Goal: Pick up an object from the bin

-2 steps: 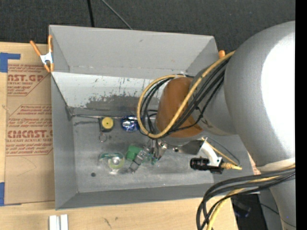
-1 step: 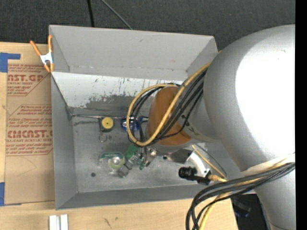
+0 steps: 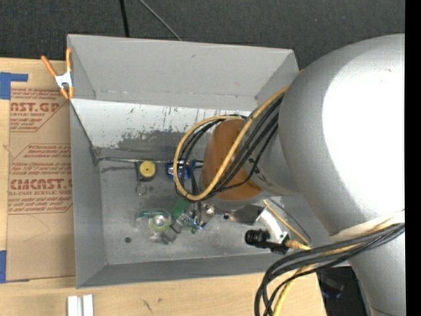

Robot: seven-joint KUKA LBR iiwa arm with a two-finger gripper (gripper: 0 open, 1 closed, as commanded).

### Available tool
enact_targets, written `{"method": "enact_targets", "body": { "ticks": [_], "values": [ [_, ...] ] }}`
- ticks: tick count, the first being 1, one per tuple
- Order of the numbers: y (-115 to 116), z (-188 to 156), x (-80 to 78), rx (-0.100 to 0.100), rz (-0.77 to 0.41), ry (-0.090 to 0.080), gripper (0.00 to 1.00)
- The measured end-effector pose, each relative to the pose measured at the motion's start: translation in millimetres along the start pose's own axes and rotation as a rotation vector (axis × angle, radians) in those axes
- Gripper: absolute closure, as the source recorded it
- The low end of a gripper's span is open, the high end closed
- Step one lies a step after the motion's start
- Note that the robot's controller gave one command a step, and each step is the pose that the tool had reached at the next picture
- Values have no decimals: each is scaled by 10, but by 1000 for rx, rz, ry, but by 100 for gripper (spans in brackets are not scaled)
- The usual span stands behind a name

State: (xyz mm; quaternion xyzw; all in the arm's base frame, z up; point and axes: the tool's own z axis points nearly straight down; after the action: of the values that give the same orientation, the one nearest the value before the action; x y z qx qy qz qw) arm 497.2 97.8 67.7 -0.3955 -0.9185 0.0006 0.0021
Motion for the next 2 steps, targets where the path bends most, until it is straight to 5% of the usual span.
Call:
{"method": "enact_targets", "body": {
  "ticks": [1, 2],
  "values": [
    [-1, -9, -6, -1, 1, -1, 100],
    [-2, -80, 1, -2, 0, -2, 100]
  ]
}}
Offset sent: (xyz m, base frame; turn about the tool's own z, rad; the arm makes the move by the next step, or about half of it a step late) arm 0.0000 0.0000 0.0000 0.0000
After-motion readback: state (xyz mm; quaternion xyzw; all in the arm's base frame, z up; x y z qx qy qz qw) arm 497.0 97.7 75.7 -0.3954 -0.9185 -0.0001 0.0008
